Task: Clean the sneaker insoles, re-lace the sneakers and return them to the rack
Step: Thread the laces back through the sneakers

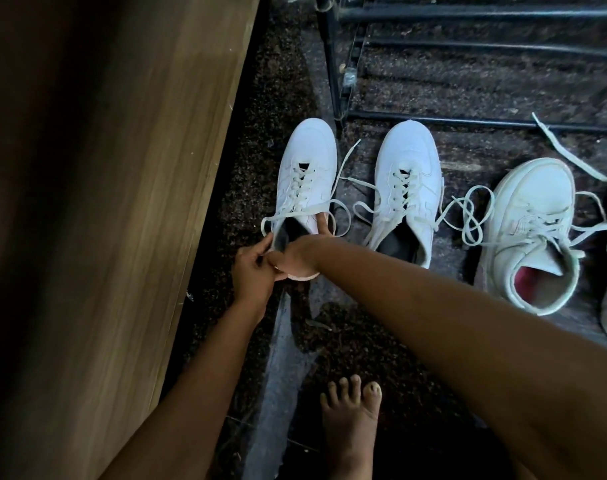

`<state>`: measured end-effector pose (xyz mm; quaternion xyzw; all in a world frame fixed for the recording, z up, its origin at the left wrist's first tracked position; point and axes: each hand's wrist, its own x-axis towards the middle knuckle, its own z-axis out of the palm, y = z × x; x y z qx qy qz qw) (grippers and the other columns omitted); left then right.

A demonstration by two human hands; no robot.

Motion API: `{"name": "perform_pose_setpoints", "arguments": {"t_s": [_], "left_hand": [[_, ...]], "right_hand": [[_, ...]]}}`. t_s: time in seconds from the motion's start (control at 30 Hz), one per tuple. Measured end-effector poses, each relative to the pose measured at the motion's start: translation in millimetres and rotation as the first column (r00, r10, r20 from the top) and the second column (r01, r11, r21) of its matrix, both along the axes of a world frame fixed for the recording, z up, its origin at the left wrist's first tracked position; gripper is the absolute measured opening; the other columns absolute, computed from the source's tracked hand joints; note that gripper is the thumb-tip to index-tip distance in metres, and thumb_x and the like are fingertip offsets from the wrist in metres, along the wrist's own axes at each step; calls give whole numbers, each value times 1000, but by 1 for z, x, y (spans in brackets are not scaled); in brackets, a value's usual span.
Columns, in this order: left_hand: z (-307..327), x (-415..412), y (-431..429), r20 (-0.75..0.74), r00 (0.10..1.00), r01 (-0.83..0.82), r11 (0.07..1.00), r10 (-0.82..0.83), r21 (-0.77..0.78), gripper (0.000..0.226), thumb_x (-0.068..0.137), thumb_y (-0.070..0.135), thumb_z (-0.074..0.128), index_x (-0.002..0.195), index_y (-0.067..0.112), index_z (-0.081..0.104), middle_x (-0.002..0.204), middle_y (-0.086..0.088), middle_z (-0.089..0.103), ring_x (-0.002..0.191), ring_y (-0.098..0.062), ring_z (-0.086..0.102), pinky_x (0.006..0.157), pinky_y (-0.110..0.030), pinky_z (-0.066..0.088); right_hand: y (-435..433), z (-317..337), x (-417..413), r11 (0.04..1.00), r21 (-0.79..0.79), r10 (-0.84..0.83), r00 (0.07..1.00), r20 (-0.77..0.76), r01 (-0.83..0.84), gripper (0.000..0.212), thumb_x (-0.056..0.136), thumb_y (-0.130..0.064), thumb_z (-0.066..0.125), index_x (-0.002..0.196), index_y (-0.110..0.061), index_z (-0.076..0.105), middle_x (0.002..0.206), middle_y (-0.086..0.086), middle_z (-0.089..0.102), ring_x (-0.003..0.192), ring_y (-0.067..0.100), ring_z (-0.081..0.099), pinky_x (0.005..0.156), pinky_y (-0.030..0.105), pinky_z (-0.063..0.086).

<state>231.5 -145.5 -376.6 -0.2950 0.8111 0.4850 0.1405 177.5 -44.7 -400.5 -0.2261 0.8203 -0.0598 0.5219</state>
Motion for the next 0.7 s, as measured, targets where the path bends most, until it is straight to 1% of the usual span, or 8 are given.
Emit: {"name": "perform_pose_setpoints", "arguments": {"t_s": [0.07,0.13,0.23,0.3,0.33,0.5,0.6,0.7], "left_hand": [[-26,4,0,23,999,-22,999,23,-36,45,91,-10,44,131,8,54,118,-10,53,102,-27,61,61,-19,57],[-24,6,3,-13,1000,27,997,-28,-70,41,92,-7,45,128,10,57,122,-14,52,100,-28,61,69,-32,60],[-19,8,2,-62,994,75,977,-89,-199,38,93,1,49,127,14,59,116,-16,52,99,-26,59,88,-35,52],[-26,6,1,-50,994,87,971,-101,-225,38,91,3,51,126,14,60,113,-16,54,96,-23,58,88,-28,46],[-26,5,1,-37,994,89,969,-100,-231,37,91,4,52,125,15,61,112,-15,55,95,-23,58,88,-27,45],[-29,5,-1,-49,998,31,993,-36,-111,36,92,6,51,125,16,62,120,-11,52,98,-29,63,83,-48,56],[-28,3,3,-67,998,-17,994,10,-111,34,94,-1,48,125,7,60,118,-8,46,98,-30,61,77,-44,57],[-27,2,5,-84,996,-43,990,32,-131,34,94,-4,46,124,4,60,120,-11,46,100,-26,58,76,-33,55]], "right_hand": [[4,11,-7,987,-79,-131,988,80,137,59,99,-49,17,151,-21,15,159,1,12,147,23,-3,111,62,-10],[14,30,0,985,-127,-109,993,56,115,56,100,-46,18,150,-20,22,157,4,19,147,23,-1,111,60,-14],[25,39,22,981,-194,-66,958,-281,11,50,99,-45,29,130,-15,54,135,6,52,139,26,25,113,60,-6],[24,43,35,976,-204,-41,855,-517,-77,46,96,-42,37,126,-13,56,128,8,56,128,28,39,116,52,5],[22,45,38,976,-188,-9,837,-548,-113,46,95,-42,38,126,-13,55,126,8,57,122,28,44,115,50,7],[16,42,27,991,-91,59,924,-378,-101,42,95,-36,43,130,-14,51,118,4,62,118,25,52,114,57,-8],[15,40,19,995,-78,38,953,-301,-65,37,94,-33,46,126,-15,54,118,2,60,121,25,49,112,61,-10],[16,48,8,996,-86,5,978,-209,-23,56,95,-46,44,140,-14,40,138,5,47,137,27,32,111,65,-6]]}}
